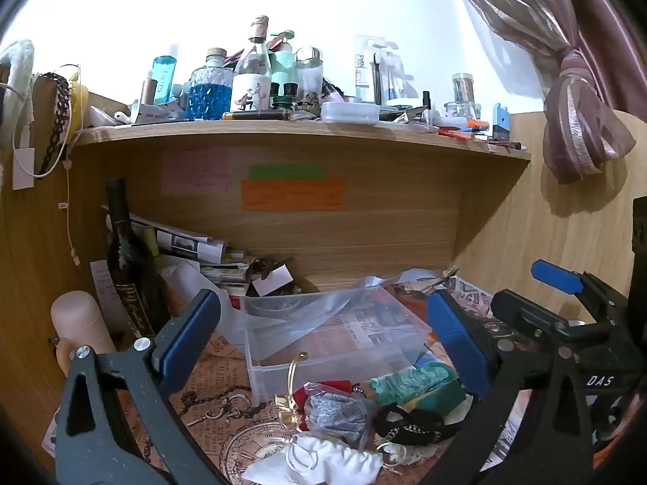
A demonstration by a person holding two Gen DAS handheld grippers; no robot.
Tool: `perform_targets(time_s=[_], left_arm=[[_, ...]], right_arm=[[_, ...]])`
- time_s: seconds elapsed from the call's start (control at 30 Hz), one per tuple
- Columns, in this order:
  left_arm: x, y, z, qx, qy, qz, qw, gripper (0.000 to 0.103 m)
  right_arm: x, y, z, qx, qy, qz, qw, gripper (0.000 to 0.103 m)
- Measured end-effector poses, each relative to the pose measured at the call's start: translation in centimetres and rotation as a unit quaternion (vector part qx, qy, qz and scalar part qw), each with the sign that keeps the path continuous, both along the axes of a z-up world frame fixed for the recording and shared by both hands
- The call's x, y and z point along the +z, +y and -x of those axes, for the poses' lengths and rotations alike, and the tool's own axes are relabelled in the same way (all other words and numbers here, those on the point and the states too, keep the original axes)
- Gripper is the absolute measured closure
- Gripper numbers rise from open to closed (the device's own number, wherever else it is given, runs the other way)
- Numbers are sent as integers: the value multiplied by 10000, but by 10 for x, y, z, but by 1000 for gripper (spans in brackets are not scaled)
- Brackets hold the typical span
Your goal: Organize soft objects
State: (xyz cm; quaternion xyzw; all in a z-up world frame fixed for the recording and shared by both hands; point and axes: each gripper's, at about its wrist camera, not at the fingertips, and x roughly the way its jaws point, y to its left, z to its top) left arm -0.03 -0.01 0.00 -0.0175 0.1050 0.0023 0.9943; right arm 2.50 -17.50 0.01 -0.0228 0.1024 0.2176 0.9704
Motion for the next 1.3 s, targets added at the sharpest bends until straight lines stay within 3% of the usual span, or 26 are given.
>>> perform_targets(time_s=[1.3], left_arm=[[1, -1, 3, -18, 10, -53, 10000, 0]], right_arm=[[6, 1, 5, -15, -50, -112, 9999, 0]])
